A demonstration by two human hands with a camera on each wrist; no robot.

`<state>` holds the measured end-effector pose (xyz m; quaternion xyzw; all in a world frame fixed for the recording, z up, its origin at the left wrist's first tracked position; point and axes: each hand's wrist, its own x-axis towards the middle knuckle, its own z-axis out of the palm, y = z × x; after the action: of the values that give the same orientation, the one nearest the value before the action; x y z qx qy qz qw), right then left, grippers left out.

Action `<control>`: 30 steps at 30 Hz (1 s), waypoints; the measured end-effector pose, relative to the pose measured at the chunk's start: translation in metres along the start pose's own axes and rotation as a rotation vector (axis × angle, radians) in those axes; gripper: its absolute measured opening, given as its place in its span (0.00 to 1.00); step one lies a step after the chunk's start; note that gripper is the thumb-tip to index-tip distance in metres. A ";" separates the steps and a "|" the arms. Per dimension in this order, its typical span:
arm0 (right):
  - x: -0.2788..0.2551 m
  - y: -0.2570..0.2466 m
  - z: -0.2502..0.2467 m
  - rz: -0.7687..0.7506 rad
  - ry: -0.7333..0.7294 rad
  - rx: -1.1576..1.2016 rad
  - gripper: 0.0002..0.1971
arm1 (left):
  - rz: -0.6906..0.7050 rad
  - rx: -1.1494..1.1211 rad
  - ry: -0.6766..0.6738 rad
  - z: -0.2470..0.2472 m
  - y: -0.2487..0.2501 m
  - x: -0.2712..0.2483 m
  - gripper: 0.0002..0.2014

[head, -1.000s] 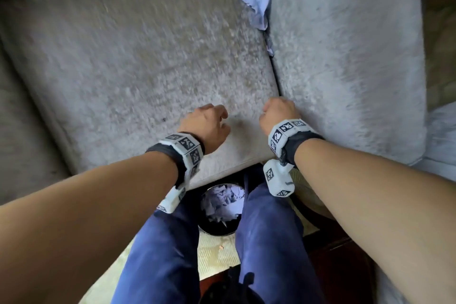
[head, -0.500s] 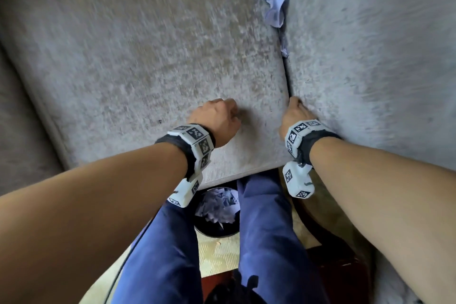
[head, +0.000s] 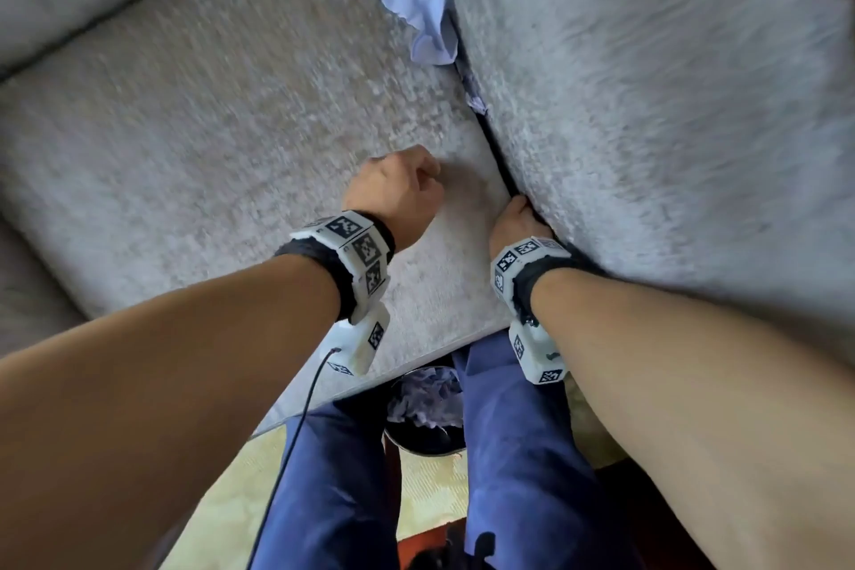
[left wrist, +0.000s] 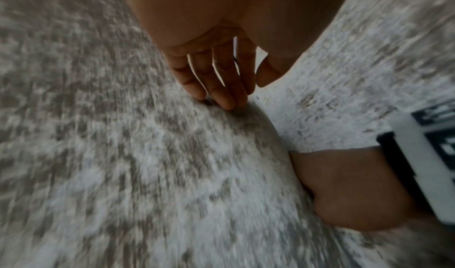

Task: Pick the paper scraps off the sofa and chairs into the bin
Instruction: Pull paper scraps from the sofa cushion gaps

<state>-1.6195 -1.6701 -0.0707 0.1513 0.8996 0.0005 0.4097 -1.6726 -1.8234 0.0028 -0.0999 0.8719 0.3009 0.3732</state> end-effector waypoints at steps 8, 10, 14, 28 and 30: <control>-0.023 -0.010 -0.037 -0.065 -0.013 -0.027 0.15 | 0.011 -0.003 0.132 -0.024 0.015 0.028 0.11; -0.032 -0.018 -0.054 -0.147 0.059 -0.034 0.07 | 0.015 0.006 0.186 -0.028 0.020 0.033 0.14; -0.028 -0.036 -0.090 -0.249 0.156 0.001 0.06 | 0.057 0.033 0.206 -0.037 0.028 0.047 0.24; -0.007 -0.049 -0.118 -0.307 0.186 0.142 0.16 | 0.015 0.141 0.133 -0.043 0.039 0.084 0.25; -0.005 -0.050 -0.119 -0.297 0.180 0.163 0.16 | 0.024 0.189 0.124 -0.043 0.040 0.086 0.14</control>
<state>-1.7178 -1.7051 0.0062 0.0487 0.9421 -0.1194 0.3096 -1.7741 -1.8129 -0.0169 -0.0724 0.9189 0.2153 0.3226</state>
